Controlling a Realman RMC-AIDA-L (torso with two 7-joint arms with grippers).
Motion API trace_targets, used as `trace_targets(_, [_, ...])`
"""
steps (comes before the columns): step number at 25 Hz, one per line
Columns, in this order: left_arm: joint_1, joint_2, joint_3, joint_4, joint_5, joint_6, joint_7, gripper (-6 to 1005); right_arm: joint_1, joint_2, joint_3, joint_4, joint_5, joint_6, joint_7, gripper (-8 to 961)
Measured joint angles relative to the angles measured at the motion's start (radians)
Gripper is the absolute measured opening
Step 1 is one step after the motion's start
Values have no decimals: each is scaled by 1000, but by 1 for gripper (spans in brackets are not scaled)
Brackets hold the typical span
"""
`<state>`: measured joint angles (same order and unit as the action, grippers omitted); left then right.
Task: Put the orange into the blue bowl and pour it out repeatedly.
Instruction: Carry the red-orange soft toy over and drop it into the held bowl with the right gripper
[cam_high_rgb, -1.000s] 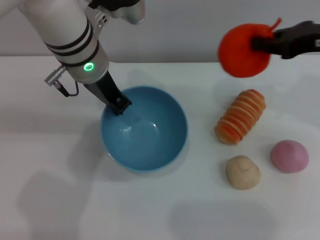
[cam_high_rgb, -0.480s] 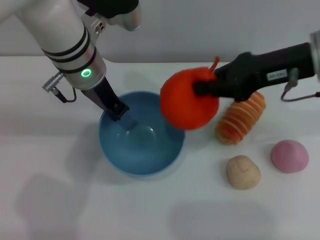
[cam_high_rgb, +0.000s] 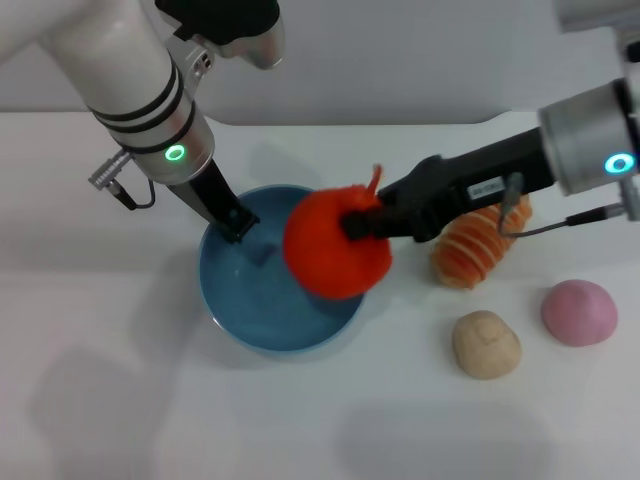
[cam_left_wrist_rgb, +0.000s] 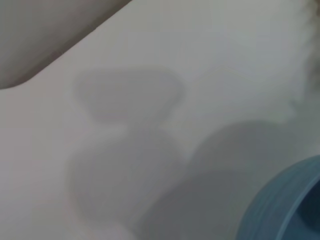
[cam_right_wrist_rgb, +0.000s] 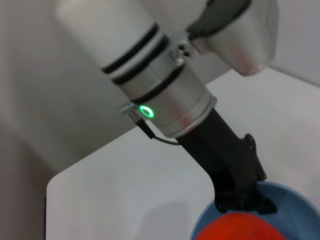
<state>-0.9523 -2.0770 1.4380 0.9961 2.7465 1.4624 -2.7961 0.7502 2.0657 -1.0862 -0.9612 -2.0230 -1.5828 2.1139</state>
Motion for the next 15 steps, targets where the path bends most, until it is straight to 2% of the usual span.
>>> trace_targets(3, [7,0,18,0,-6,-17,1,0,31,1,-18,59,-25,31,-5,52])
trace_targets(8, [11,0,21,0,-17,-22,2,0,58,2,-73,80,-50,64,-24,149])
trace_targets(15, [20,2,21,-2,-19,-24,2,-1,53,3,-72,74,-58,114,-33,296])
